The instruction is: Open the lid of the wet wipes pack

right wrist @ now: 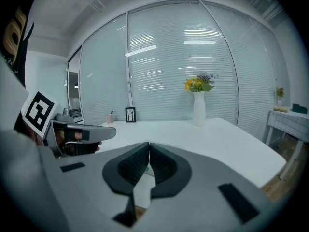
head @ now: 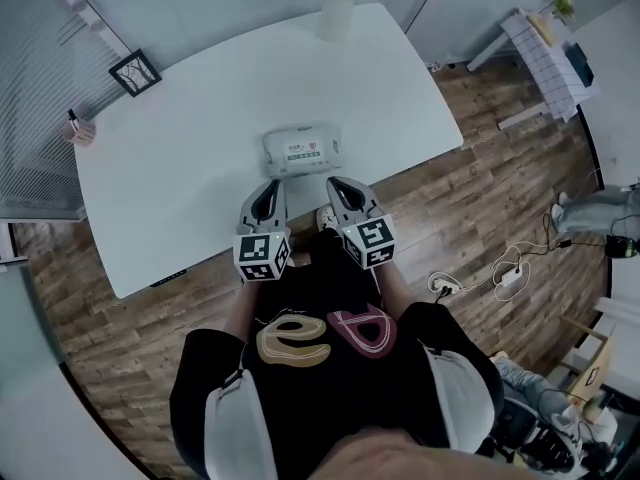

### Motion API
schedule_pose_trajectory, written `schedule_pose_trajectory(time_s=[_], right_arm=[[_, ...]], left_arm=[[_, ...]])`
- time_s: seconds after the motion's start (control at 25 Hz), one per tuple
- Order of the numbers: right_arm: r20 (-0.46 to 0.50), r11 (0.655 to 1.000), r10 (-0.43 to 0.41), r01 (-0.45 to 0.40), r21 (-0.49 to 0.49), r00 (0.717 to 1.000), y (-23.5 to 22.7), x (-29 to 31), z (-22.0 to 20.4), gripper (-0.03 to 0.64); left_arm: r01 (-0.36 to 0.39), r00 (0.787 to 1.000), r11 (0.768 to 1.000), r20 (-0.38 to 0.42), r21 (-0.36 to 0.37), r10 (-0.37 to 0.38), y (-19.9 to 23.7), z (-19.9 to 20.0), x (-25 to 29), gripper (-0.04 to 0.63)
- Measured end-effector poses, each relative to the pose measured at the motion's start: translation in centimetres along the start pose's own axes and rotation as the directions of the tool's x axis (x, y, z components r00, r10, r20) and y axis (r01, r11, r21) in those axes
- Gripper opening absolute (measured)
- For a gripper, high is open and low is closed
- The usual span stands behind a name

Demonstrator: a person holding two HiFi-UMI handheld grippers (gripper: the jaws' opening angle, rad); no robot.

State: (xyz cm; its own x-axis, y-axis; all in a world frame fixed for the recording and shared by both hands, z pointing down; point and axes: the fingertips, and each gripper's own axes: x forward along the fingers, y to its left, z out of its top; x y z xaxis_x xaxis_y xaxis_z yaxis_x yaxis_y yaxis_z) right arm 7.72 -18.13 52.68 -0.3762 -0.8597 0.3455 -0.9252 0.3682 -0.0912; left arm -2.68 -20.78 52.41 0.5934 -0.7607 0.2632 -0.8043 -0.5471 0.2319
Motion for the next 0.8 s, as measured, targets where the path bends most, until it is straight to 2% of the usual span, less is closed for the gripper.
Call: schedule_pose_trajectory(time_s=[0.12, 0.28, 0.36, 0.52, 0.68, 0.8], right_arm=[[-0.014, 0.998, 0.064, -0.064, -0.004, 0.998, -1.1, 1.7, 0.6, 0.012], [-0.039, 0.993, 0.105, -0.106, -0.044, 0.994, -2.8, 3.6, 1.4, 0.012], [-0.078, 0.984, 0.155, -0.161, -0.075, 0.985, -3.0, 4.6, 1.5, 0.012], [-0.157, 0.949, 0.234, -0.261, -0.176, 0.959, -2.8, 6.4, 1.3, 0.012], [-0.200, 0.913, 0.280, -0.324, -0.248, 0.939, -2.8, 7.9, 1.6, 0.019], [-0.261, 0.863, 0.329, -0.401, -0.307, 0.907, -2.5, 8.7, 1.4, 0.054]], left_arm=[[-0.039, 0.999, 0.999, -0.023, 0.018, 0.039, 0.5, 0.1, 1.8, 0.028], [-0.097, 0.992, 0.995, -0.078, 0.001, 0.096, 1.6, -1.4, 3.8, 0.028], [-0.127, 0.986, 0.992, -0.114, -0.002, 0.126, 2.1, -2.3, 4.7, 0.028], [-0.149, 0.980, 0.988, -0.137, -0.026, 0.144, 2.4, -2.9, 6.1, 0.028], [-0.173, 0.974, 0.985, -0.152, -0.008, 0.170, 2.7, -2.7, 7.9, 0.028], [-0.193, 0.965, 0.981, -0.174, 0.024, 0.194, 2.8, -3.1, 8.3, 0.028]])
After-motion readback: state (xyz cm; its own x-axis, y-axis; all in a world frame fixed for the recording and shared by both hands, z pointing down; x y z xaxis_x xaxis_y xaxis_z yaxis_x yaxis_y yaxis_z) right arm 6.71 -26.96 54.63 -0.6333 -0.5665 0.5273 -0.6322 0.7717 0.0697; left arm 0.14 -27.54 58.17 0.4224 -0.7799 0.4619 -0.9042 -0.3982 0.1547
